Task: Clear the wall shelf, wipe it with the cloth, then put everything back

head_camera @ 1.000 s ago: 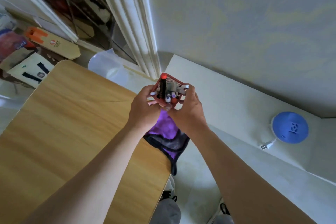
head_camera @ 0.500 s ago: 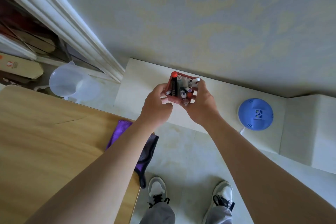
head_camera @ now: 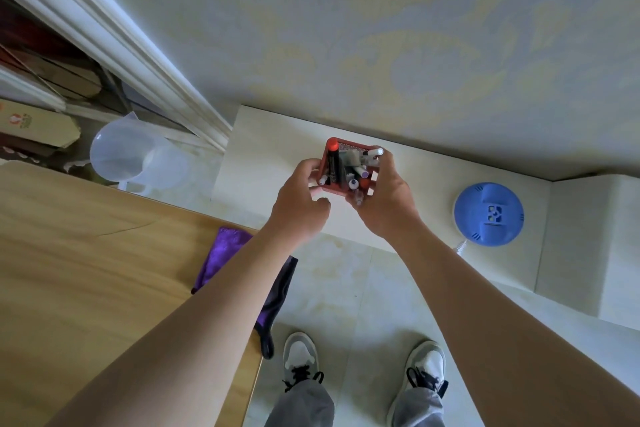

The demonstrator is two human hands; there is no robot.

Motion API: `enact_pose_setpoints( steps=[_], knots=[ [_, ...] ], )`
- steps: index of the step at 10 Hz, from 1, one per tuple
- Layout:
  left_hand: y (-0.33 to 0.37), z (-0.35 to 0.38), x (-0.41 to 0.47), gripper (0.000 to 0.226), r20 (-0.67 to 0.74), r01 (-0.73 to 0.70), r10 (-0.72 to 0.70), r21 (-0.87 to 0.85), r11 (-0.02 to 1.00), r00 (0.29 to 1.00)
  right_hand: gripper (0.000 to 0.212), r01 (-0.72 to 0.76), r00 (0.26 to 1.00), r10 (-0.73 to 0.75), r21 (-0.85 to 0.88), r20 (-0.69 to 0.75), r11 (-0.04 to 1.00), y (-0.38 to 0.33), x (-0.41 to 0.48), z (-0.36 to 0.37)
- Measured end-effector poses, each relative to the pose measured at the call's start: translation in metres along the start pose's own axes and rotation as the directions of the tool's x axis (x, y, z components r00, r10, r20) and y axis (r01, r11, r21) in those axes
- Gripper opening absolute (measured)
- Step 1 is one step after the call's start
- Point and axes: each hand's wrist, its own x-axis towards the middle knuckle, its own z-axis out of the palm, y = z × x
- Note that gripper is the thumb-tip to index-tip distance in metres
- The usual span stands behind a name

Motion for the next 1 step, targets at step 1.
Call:
enact_pose_setpoints(
  steps=[1],
  knots=[
    [-0.0017, -0.0058, -0.0032, 0.060, -0.011, -0.012, 0.013, 0.058, 0.998, 1.000, 0.075, -0.035, 0.999, 0.035, 0.018, 0.015, 0.999, 0.0008, -0.0031, -0.0036]
  ],
)
